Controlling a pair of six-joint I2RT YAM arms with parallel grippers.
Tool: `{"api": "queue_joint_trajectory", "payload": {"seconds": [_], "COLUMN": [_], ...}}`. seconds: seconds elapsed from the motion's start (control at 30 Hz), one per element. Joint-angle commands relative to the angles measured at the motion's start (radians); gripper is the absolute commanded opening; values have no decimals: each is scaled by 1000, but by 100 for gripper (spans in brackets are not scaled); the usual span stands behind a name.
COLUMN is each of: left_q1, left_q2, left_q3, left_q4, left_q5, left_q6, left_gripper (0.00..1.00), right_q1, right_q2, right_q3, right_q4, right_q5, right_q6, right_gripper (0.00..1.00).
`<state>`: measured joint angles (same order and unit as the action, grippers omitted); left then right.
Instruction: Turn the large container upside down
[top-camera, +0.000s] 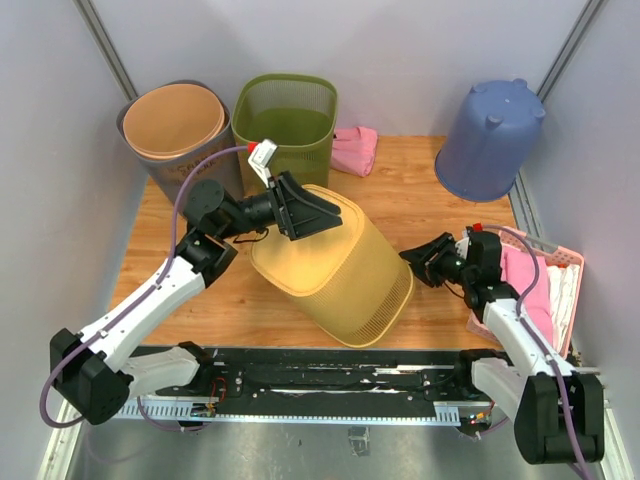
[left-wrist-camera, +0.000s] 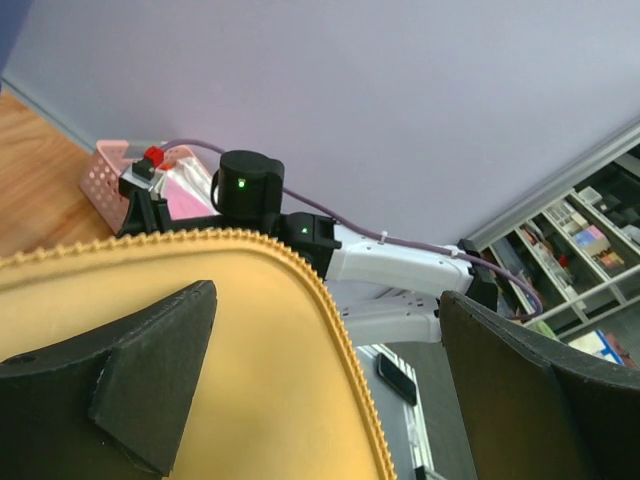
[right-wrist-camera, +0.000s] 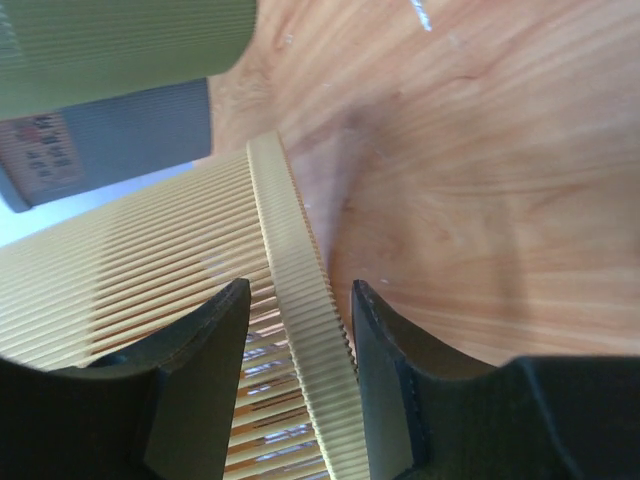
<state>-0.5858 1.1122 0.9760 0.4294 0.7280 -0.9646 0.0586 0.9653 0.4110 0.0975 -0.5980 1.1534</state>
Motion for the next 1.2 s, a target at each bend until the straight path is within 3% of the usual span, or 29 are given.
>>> {"api": "queue_joint_trajectory", "payload": {"seconds": [0.0,0.23,0.33,0.57,0.73,0.83,1.03,1.17], "left_q1": [-23,-32,-34,-43,-45,-45,-45,-45], "left_q2": [31,52,59,84,86,68,-2,-84], "left_q3": [-31,-32,-34,-24,-2,32,187,218], "left_q4": [-47,-47,-47,-47,-45,-77,-404,-607], "left_q5": [47,36,30,4,7,11,-70,-119], "left_q6": [-10,3,7,22,37,83,347,507], "left_gripper": [99,99,99,99,99,99,99,99], "right_q1": [21,20,20,15,7,7,7,13], "right_q2": [-67,-75,-55,45,-25,-99,-220,-231], "right_q3": [62,171,218,408,504,565,661,666], "right_q4": [-154,-373,-433,-639,-668,-664,-613,-546], "right_q5": [41,171,220,351,375,330,58,-150], "right_q6": [-107,-260,-329,-498,-581,-652,-775,-767], "right_gripper": [48,56,64,66,66,66,65,65]}}
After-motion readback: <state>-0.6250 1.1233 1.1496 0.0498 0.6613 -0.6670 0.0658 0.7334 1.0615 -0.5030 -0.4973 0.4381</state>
